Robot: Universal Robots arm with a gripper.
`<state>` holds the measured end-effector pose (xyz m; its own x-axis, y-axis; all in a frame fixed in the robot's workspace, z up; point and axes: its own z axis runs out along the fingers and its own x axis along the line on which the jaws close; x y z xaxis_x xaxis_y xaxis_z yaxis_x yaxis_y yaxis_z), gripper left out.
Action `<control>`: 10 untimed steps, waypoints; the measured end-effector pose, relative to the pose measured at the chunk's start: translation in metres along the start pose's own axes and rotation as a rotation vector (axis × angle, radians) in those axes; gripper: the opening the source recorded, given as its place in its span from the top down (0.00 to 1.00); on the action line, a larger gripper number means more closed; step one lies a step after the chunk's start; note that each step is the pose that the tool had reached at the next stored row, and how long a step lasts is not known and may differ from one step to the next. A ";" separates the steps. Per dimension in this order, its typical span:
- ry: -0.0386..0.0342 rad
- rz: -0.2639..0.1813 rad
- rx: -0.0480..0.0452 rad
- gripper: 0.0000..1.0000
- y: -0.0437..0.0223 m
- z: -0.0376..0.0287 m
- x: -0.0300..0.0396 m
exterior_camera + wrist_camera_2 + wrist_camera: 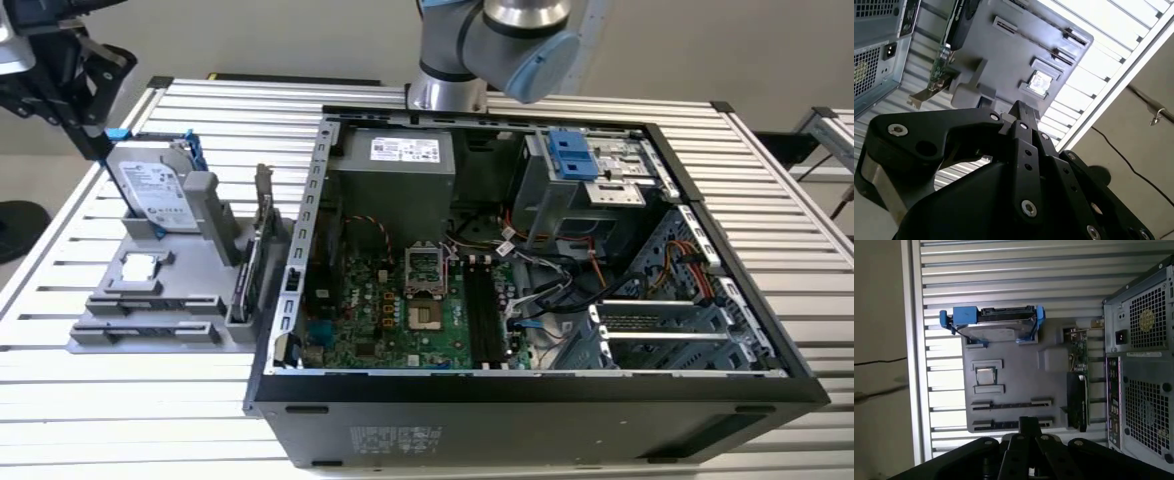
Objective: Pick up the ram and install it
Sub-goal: 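Reach for the ram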
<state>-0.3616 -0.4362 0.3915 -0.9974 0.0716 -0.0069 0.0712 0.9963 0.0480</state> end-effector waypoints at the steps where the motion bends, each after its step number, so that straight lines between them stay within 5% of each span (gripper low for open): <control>1: 0.0009 0.000 0.0001 1.00 -0.0022 -0.0001 -0.0002; 10: 0.0085 0.001 0.0008 1.00 -0.0214 -0.0011 -0.0023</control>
<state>-0.3608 -0.4578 0.3916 -0.9974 0.0724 0.0017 0.0724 0.9963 0.0472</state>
